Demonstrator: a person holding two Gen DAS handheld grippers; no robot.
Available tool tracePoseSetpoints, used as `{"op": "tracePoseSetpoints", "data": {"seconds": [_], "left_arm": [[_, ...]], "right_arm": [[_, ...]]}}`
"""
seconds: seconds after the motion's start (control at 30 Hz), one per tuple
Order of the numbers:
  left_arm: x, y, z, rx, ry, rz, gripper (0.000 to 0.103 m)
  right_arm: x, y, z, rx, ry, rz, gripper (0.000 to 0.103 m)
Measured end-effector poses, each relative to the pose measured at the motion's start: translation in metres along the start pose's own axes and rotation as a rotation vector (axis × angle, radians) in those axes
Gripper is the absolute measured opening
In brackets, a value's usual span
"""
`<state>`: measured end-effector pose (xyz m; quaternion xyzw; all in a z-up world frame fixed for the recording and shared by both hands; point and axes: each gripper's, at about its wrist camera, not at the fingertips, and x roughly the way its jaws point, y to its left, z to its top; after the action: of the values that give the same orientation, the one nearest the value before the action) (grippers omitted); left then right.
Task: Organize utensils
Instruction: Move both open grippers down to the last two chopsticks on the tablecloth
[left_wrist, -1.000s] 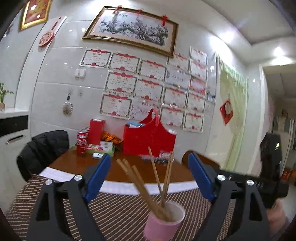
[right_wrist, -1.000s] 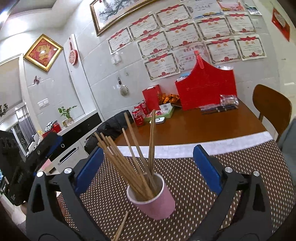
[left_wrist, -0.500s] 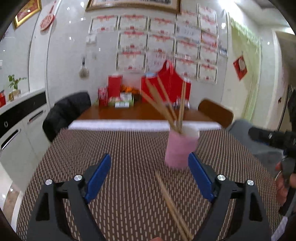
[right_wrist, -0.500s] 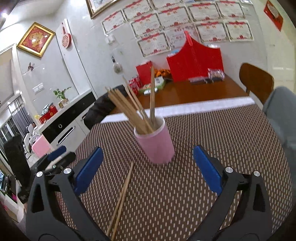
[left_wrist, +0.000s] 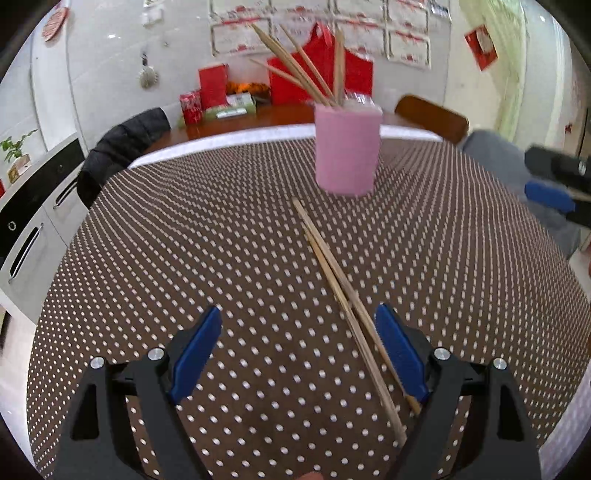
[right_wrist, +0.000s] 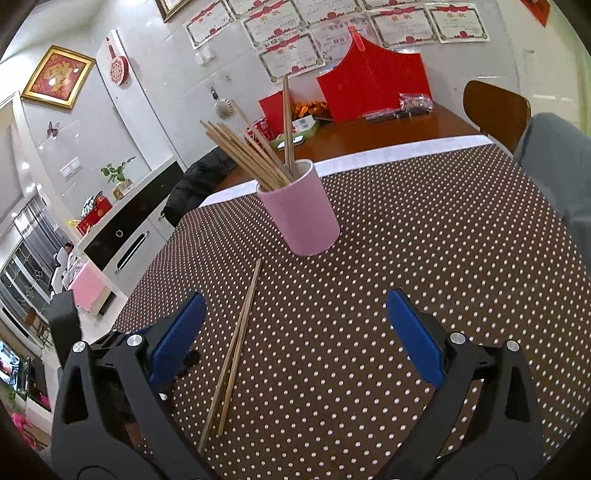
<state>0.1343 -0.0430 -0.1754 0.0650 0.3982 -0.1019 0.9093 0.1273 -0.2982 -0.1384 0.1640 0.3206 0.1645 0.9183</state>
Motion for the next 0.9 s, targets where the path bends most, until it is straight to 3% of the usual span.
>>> {"op": "tracePoseSetpoints", "data": {"seconds": [0.27, 0.43, 0.53, 0.7, 0.77, 0.83, 0.9], "left_arm": [[0.026, -0.011, -0.015, 0.06, 0.11, 0.015, 0.084], [0.03, -0.004, -0.014, 0.055, 0.111, -0.003, 0.085], [0.033, 0.005, -0.006, 0.064, 0.106, 0.033, 0.085], [0.038, 0.028, 0.001, 0.067, 0.089, 0.073, 0.085], [0.04, 0.035, 0.002, 0.056, 0.089, 0.048, 0.085], [0.044, 0.042, 0.005, 0.024, 0.1, 0.02, 0.085], [0.047, 0.049, 0.007, -0.004, 0.109, -0.009, 0.085]], "right_arm": [[0.012, 0.006, -0.016, -0.005, 0.048, -0.01, 0.096], [0.023, 0.012, -0.021, -0.028, 0.081, -0.031, 0.096], [0.036, 0.023, -0.023, -0.07, 0.122, -0.048, 0.096], [0.075, 0.048, -0.029, -0.165, 0.223, -0.068, 0.096], [0.091, 0.055, -0.029, -0.179, 0.248, -0.071, 0.096], [0.109, 0.065, -0.029, -0.203, 0.278, -0.071, 0.086], [0.125, 0.073, -0.029, -0.227, 0.317, -0.064, 0.066]]}}
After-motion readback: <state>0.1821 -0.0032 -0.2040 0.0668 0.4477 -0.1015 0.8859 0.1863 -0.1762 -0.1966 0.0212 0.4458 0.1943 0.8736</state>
